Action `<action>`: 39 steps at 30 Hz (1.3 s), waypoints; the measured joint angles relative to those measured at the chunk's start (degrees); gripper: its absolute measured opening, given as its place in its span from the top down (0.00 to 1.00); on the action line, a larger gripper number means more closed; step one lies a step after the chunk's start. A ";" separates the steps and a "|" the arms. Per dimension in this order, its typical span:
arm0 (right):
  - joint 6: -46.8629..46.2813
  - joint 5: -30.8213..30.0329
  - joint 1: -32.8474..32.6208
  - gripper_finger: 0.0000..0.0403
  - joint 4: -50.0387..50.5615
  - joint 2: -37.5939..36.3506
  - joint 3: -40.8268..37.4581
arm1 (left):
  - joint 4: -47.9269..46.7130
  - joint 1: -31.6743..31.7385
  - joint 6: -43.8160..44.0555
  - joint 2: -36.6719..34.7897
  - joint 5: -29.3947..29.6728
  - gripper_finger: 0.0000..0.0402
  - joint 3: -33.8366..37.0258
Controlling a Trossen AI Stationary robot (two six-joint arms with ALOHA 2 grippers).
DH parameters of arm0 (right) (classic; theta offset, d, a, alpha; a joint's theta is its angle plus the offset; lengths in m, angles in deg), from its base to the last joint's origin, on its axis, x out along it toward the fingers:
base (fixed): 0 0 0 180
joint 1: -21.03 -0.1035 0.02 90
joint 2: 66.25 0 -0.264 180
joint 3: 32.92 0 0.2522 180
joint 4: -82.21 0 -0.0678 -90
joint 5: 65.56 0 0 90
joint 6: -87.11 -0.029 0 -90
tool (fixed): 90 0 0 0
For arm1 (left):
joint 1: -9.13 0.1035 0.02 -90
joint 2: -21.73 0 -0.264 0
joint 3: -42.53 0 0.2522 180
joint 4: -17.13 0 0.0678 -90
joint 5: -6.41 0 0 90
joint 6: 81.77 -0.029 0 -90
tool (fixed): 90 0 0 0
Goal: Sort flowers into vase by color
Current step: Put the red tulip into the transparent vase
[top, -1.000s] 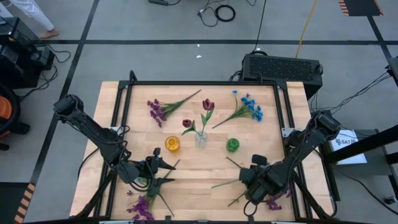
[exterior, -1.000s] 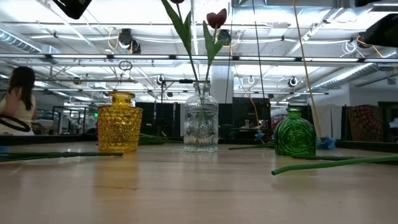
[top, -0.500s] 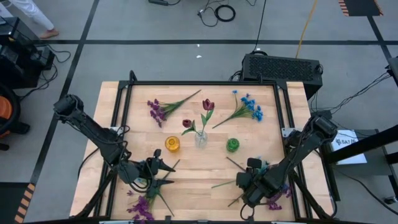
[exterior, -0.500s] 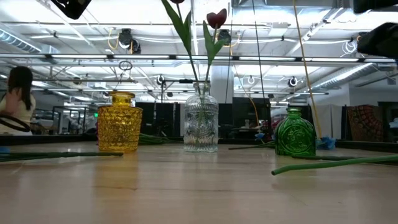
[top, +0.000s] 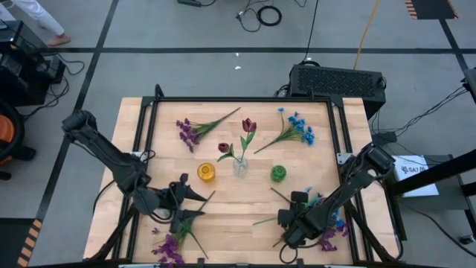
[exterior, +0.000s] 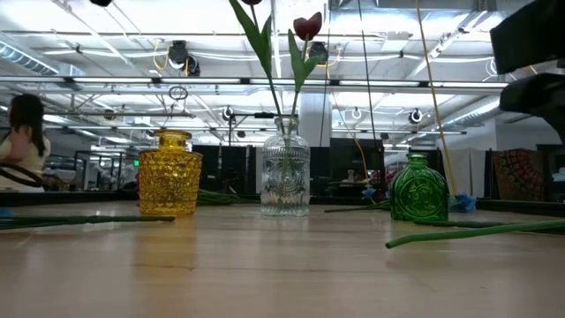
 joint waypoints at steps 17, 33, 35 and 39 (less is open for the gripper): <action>7.34 0.59 1.35 0.97 -2.61 2.36 0.00 | -1.81 0.02 -1.26 -0.80 1.23 0.48 0.00; 7.45 -9.78 1.31 1.00 2.14 -9.66 0.02 | -1.82 0.17 -1.63 -0.80 3.59 0.48 0.00; 7.63 -11.72 1.31 1.00 2.14 -12.58 0.02 | -1.84 0.17 -1.65 -0.80 3.93 0.48 0.00; 8.18 -15.87 1.31 1.00 2.18 -18.57 0.02 | -1.82 0.17 -1.65 -0.80 4.89 0.48 0.00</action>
